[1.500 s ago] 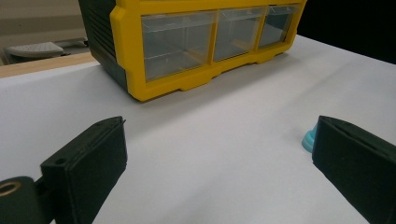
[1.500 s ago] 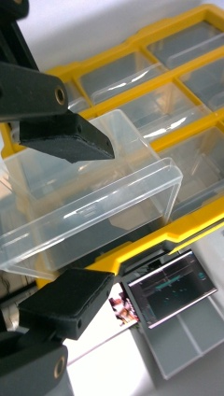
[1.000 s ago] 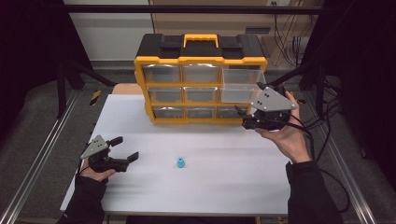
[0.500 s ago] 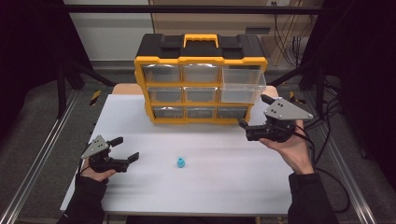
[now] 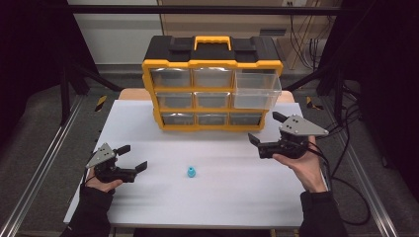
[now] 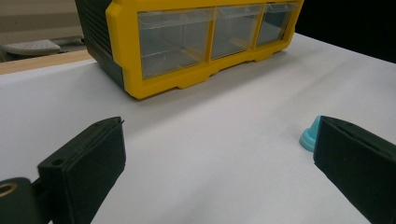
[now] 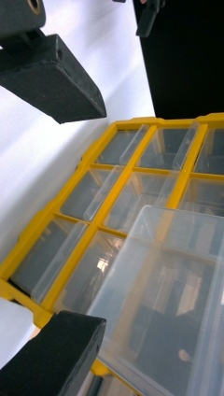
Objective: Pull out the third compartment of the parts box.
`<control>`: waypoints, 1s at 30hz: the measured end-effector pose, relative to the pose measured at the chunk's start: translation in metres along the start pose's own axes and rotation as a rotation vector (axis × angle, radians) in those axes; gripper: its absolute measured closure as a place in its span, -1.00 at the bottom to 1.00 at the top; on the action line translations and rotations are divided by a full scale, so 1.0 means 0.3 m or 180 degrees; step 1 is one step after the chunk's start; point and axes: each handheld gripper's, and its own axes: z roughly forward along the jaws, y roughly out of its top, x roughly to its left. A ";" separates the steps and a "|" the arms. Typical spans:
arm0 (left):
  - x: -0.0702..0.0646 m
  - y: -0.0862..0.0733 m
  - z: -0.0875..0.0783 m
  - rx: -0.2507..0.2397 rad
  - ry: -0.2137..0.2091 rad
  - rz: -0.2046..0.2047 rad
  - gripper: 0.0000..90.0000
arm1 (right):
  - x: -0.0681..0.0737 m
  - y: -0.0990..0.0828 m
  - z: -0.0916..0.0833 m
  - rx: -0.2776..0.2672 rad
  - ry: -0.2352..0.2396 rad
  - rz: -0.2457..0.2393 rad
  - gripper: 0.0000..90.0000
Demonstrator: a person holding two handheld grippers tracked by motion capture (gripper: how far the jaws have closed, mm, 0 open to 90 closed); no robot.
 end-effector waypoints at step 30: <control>0.000 0.000 -0.003 -0.0013 -0.0005 -0.0016 -0.97 | 0.133 -0.150 0.124 0.0193 0.0556 0.0288 -0.99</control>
